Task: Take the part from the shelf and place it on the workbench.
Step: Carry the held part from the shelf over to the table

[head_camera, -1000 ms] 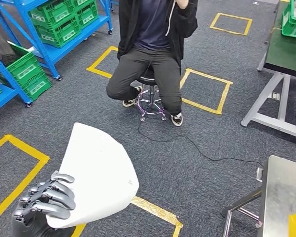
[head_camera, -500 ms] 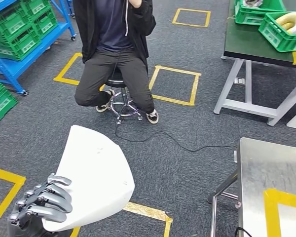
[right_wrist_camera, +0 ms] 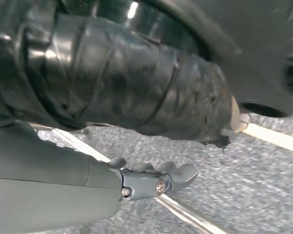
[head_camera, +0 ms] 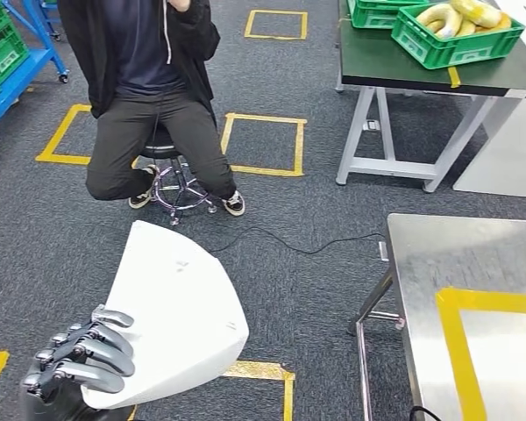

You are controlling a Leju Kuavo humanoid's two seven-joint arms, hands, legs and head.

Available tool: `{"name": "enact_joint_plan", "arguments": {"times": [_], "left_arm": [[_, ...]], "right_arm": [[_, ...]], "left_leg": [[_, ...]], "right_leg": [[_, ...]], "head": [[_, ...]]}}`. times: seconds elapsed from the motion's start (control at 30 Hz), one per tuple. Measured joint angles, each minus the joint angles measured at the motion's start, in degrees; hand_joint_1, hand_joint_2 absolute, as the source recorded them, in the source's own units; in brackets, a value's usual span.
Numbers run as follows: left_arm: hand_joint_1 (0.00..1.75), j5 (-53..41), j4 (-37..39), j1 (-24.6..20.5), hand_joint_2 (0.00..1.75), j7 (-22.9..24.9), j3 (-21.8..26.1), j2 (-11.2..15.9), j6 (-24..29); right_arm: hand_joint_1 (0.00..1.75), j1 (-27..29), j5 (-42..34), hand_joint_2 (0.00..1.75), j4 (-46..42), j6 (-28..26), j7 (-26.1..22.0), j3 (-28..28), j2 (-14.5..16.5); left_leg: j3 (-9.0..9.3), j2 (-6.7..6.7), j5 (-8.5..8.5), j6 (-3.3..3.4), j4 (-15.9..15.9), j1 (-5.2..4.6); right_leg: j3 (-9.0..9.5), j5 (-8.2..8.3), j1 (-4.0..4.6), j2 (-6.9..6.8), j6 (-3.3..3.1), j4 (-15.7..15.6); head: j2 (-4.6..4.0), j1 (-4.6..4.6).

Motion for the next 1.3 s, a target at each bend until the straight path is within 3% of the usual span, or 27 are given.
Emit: {"name": "enact_joint_plan", "arguments": {"times": [0.07,0.13,0.17,0.23,0.27,0.33,0.37,0.4,0.47,0.53,0.6,0.67,0.73,0.8,0.87,0.9,0.93,0.97,1.03,1.07,1.1,1.17,1.23,1.3], "left_arm": [[1.75,0.0,0.0,-0.1,1.75,0.0,0.0,0.0,-0.1],[1.75,0.0,0.0,-0.2,1.75,0.0,0.0,0.0,-0.1],[1.75,0.0,0.0,-0.2,1.75,0.0,0.0,0.0,-0.1],[1.75,0.0,0.0,-0.2,1.75,0.0,-0.1,0.1,0.0],[1.75,0.0,0.0,-0.2,1.75,0.0,-0.1,0.1,0.1],[1.75,0.0,0.0,-0.1,1.75,0.0,-0.1,0.2,0.1],[1.75,0.0,0.0,0.0,1.75,0.0,-0.1,0.3,0.1],[1.75,0.0,0.0,0.0,1.75,0.0,-0.1,0.3,0.1],[1.75,0.1,0.0,0.0,1.75,0.0,-0.1,0.3,0.2],[1.75,0.1,0.0,0.0,1.75,0.0,-0.1,0.4,0.3],[1.75,0.0,0.0,0.0,1.75,0.0,-0.1,0.5,0.4],[1.75,0.0,0.0,0.0,1.75,0.0,-0.1,0.6,0.5],[1.75,0.1,0.0,-0.2,1.75,0.0,-0.2,0.6,0.4],[1.75,0.2,0.0,-0.2,1.75,0.0,-0.3,0.7,0.3],[1.75,0.3,0.0,-0.2,1.75,0.0,-0.5,0.7,0.3],[1.75,0.3,0.0,-0.2,1.75,0.0,-0.5,0.7,0.3],[1.75,0.3,0.0,-0.2,1.75,0.0,-0.6,0.7,0.3],[1.75,0.4,0.0,-0.2,1.75,0.0,-0.6,0.7,0.3],[1.75,0.9,0.0,-0.2,1.75,0.0,-0.6,0.7,0.2],[1.75,1.3,0.0,-0.2,1.75,0.0,-0.6,0.7,0.1],[1.75,1.7,0.0,-0.1,1.75,0.0,-0.6,0.7,-0.1],[1.75,2.5,0.0,0.3,1.75,0.0,0.0,0.7,-0.8],[1.75,3.1,-0.1,1.1,1.75,0.0,1.3,0.6,-1.8],[1.75,3.3,-0.1,2.5,1.75,0.0,3.0,0.6,-2.4]], "right_arm": [[0.0,-0.1,0.4,0.0,0.0,0.1,0.6,0.3,0.0],[0.0,0.0,0.7,0.0,0.1,0.1,1.2,0.4,0.0],[0.0,0.1,0.8,0.0,0.1,0.2,1.6,0.5,0.0],[0.0,0.2,1.2,0.0,0.1,0.3,2.3,0.7,0.0],[0.0,0.2,1.4,0.0,0.2,0.4,2.7,0.8,0.0],[0.0,0.2,1.6,0.0,0.2,0.5,3.1,1.0,0.1],[0.0,0.2,1.7,0.0,0.3,0.6,3.2,1.0,0.2],[0.0,0.3,1.8,0.0,0.3,0.7,3.2,1.1,0.2],[0.0,0.5,2.0,0.0,0.3,0.9,3.3,1.3,0.1],[0.0,0.6,2.2,0.0,0.3,1.1,3.4,1.4,-0.1],[0.0,0.7,2.5,0.0,0.4,1.4,3.4,1.6,-0.4],[0.0,1.0,2.7,0.0,0.4,1.7,3.4,1.7,-0.5],[0.0,1.3,2.9,0.0,0.4,2.0,3.7,1.8,-0.6],[0.0,1.3,3.0,0.0,0.5,2.2,4.0,1.8,-0.7],[0.0,1.3,3.0,0.0,0.5,2.3,4.0,1.8,-0.7],[0.0,1.3,3.0,0.0,0.5,2.4,4.0,1.8,-0.7],[0.0,1.3,3.0,0.0,0.5,2.5,4.0,1.8,-0.7],[0.0,1.4,3.1,0.0,0.5,2.5,4.0,1.8,-0.7],[0.0,1.3,3.1,0.0,0.5,2.6,4.0,1.9,-0.8],[0.0,1.3,3.1,0.0,0.5,2.6,4.0,1.9,-0.8],[0.0,1.2,3.1,0.0,0.5,2.6,4.0,2.0,-0.9],[0.0,1.3,3.2,0.0,0.5,2.7,4.1,2.1,-1.0],[0.0,1.5,3.3,0.0,0.5,2.8,4.1,2.1,-1.1],[0.0,1.5,3.4,0.0,0.5,2.9,4.1,2.1,-1.1]], "left_leg": [[0.16,0.88,-0.14,-0.53,0.1,-0.2],[0.35,1.72,-0.12,-1.08,-0.1,-0.19],[0.45,1.43,-0.39,-1.38,0.0,-0.1],[-0.38,-1.0,-2.48,-1.84,2.6,0.07],[-1.71,-2.64,-4.3,-1.96,5.8,0.12],[-5.31,-4.13,-7.59,-2.01,13.5,0.13],[-6.53,-4.28,-8.01,-2.03,15.8,0.15],[-6.79,-4.35,-7.23,-2.05,16.0,0.21],[-4.36,-5.16,-2.97,-2.2,10.0,0.59],[-1.39,-7.88,-0.24,-2.45,3.1,1.11],[-0.58,-9.39,-0.22,-2.21,0.8,1.14],[-0.6,-8.2,0.0,-1.36,0.5,1.01],[-0.43,-6.67,0.3,-0.38,0.0,0.98],[-0.4,-4.96,0.37,0.3,-0.3,0.67],[-0.45,-3.12,0.32,0.55,-0.3,0.32],[-0.43,-2.28,0.27,0.58,-0.3,0.23],[-0.37,-1.54,0.22,0.55,-0.2,0.18],[-0.25,-0.92,0.13,0.46,-0.2,0.16],[0.05,0.08,-0.16,0.02,-0.2,-0.02],[0.16,0.52,-0.29,-0.27,-0.1,-0.14],[0.25,0.93,-0.36,-0.54,-0.1,-0.25],[0.49,1.81,-0.47,-1.1,-0.2,-0.23],[0.29,0.48,-1.74,-1.68,1.1,0.05],[-2.18,-2.49,-4.97,-1.97,6.8,0.25]], "right_leg": [[2.53,0.77,0.53,-1.39,-0.65,-4.4],[2.57,0.94,0.76,-0.45,-1.23,-4.7],[2.63,1.13,0.68,0.1,-1.55,-4.9],[2.97,1.55,0.34,1.2,-2.23,-5.5],[3.02,1.69,0.21,1.76,-2.46,-5.6],[2.95,1.78,0.17,3.08,-2.66,-5.6],[2.94,1.8,0.16,3.84,-2.69,-5.6],[2.96,1.82,0.13,4.63,-2.68,-5.6],[3.07,1.79,-0.02,6.23,-2.47,-5.4],[2.68,1.71,-0.02,7.74,-1.85,-4.8],[1.91,1.93,-0.12,9.04,-0.98,-4.6],[1.12,2.23,-0.39,9.86,-0.21,-4.8],[-0.28,0.85,-0.22,7.6,0.21,-2.7],[-3.35,-2.68,-0.02,4.02,0.37,3.7],[-6.53,-5.41,-0.09,2.87,0.46,10.6],[-6.87,-5.42,-0.1,2.75,0.48,11.7],[-5.98,-4.38,-0.1,2.57,0.44,10.4],[-3.9,-2.59,-0.08,2.07,0.34,6.9],[0.83,0.01,0.22,-0.49,-0.05,-1.2],[2.32,0.55,0.45,-1.4,-0.35,-3.7],[2.88,0.53,0.7,-1.86,-0.65,-4.7],[2.93,0.68,0.9,-0.69,-1.34,-4.9],[3.22,0.98,0.7,0.5,-2.11,-5.4],[3.46,1.2,0.49,1.81,-2.73,-5.7]], "head": [[0.0,-0.01],[0.01,-0.04],[0.01,-0.08],[0.02,-0.38],[0.02,-0.64],[0.02,-0.97],[0.02,-1.06],[0.02,-1.07],[0.02,-1.1],[0.02,-1.25],[0.02,-1.39],[0.02,-1.37],[0.02,-0.9],[0.02,-0.26],[0.02,-0.07],[0.02,-0.07],[0.02,-0.05],[0.02,-0.03],[0.02,-0.01],[0.02,-0.04],[0.02,-0.08],[0.02,-0.13],[0.02,-0.32],[0.02,-0.79]]}}
